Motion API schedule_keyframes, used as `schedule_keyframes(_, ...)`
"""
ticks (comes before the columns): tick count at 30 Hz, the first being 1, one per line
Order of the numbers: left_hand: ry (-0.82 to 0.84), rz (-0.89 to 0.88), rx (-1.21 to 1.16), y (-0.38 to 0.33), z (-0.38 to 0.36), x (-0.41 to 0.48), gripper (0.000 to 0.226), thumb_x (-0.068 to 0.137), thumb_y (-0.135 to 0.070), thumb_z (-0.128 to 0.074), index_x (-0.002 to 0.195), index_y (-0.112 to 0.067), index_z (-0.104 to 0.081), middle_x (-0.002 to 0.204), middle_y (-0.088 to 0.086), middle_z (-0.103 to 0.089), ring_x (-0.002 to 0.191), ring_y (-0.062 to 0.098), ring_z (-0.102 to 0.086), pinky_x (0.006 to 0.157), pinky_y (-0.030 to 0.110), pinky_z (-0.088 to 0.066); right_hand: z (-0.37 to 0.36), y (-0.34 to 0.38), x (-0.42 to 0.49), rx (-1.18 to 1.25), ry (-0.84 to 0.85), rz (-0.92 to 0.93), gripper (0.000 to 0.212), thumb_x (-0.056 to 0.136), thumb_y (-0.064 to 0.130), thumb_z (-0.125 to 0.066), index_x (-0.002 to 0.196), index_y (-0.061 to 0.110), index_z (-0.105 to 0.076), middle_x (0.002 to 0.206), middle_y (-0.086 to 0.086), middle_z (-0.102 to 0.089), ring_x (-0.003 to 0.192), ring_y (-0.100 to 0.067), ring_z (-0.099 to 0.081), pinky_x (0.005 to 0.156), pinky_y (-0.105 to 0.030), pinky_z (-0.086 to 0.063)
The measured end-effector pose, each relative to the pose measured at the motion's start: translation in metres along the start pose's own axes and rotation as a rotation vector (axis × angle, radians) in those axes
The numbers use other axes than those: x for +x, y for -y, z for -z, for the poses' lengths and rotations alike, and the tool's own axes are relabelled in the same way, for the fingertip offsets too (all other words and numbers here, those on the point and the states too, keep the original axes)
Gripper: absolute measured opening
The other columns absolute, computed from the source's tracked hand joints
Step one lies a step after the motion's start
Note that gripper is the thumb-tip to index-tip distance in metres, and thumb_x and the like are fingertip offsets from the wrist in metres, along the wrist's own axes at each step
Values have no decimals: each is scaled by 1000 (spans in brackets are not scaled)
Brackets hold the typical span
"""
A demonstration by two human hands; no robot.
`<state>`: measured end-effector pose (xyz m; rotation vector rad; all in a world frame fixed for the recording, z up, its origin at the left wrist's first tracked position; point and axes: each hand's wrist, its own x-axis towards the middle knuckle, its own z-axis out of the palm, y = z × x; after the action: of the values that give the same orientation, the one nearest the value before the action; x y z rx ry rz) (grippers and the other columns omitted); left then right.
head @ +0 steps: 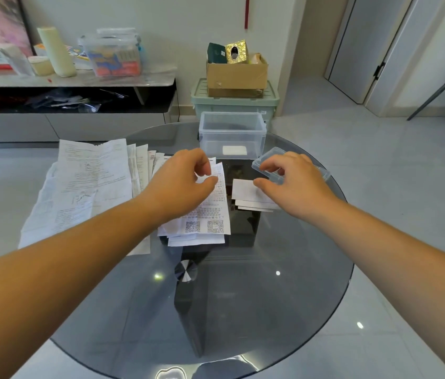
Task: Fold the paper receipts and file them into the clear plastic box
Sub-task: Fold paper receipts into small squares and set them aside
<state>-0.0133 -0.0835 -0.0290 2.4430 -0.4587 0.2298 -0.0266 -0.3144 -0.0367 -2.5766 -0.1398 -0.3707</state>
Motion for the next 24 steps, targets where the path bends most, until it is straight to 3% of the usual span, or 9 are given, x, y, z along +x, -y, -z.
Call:
schedule_keyframes(6,117,-81,219,19,35,-41,17,91,-43,-66,101,-30,-62,106,-12,-60,95,6,-56,86,24,-49,-1,28,-16,-25,-31,166,17,89,38,-68,101,26,-68,105,7,-60,109,-18,-48,97,-36,-39)
schedule_keyframes(10,270,-163,291,29,54,-62,44,80,-64,-68,111,-34,-65,119,-17,-59,106,3,-55,94,24,-49,-5,53,-45,-54,212,316,31,84,50,-72,107,29,-68,110,12,-56,108,-9,-43,93,-29,-41)
schedule_keyframes(12,274,-227,335,31,57,-66,49,75,-64,-74,113,-34,-68,122,-17,-60,110,3,-55,96,22,-47,-9,57,-56,-146,300,376,42,81,58,-71,114,31,-66,118,14,-54,113,-8,-41,97,-28,-42)
schedule_keyframes(16,207,-296,367,35,56,-70,33,80,-48,-78,107,-31,-73,119,-14,-65,107,5,-58,95,26,-50,-18,58,-63,-159,310,367,45,82,58,-71,118,32,-65,122,16,-52,116,-9,-39,97,-33,-45)
schedule_keyframes(19,172,-306,344,39,54,-72,17,86,-42,-73,97,-30,-76,110,-15,-68,98,3,-60,90,28,-54,-21,58,-64,-125,290,355,33,85,50,-71,112,31,-67,119,17,-54,113,-8,-40,94,-35,-47)
schedule_keyframes(24,103,-324,287,36,58,-78,15,89,-40,-65,92,-28,-74,99,-15,-69,90,4,-61,82,30,-57,-21,60,-68,-102,211,375,20,91,38,-67,107,26,-69,112,14,-59,109,-9,-45,90,-31,-48)
